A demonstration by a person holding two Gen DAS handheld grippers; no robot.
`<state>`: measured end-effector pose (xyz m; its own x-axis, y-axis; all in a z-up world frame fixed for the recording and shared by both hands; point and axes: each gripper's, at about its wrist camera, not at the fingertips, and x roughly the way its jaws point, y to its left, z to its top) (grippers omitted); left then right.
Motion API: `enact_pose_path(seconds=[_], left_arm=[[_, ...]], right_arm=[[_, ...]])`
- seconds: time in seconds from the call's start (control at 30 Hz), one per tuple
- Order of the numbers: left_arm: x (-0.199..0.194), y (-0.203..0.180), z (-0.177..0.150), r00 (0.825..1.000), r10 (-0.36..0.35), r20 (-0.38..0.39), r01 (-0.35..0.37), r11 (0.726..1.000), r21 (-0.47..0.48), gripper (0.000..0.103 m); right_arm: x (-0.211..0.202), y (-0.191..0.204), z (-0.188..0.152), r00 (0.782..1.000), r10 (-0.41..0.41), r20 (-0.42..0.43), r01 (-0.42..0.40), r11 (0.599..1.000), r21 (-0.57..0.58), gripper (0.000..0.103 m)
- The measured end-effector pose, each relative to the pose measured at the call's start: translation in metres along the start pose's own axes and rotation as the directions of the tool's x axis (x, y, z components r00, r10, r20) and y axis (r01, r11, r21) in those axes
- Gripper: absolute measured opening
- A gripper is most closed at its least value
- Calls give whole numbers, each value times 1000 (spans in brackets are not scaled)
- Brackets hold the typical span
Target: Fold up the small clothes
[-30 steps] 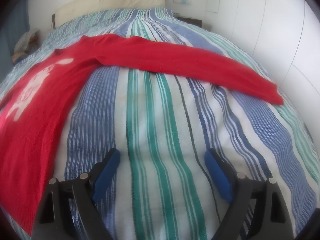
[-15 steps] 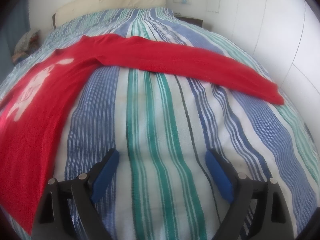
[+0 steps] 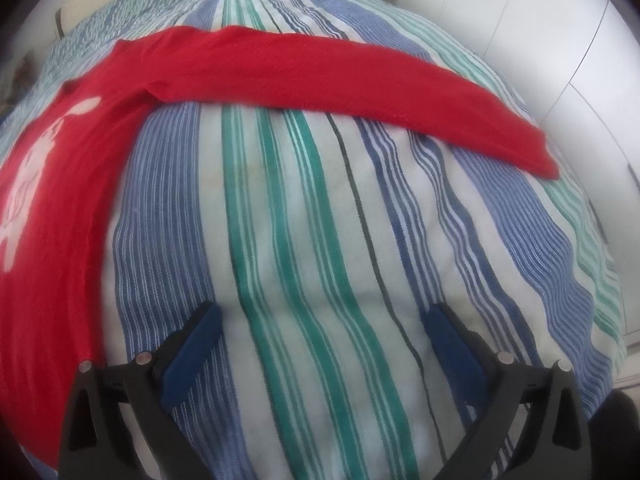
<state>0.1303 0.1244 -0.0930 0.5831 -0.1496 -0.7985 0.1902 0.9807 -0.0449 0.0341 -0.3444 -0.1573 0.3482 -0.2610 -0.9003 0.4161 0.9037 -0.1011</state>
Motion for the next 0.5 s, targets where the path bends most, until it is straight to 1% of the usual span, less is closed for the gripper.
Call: enact_pose_path(seconds=[0.27,0.5], left_arm=[[-5,5,0,998,63,13,-64,996,58,102],[-8,8,-3,998,65,18,-66,995,77,102]], right_arm=[[4,2,8,999,-25,-36,25,1000,11,102],[14,11,28,998,-37,-58,37,999,6,102]])
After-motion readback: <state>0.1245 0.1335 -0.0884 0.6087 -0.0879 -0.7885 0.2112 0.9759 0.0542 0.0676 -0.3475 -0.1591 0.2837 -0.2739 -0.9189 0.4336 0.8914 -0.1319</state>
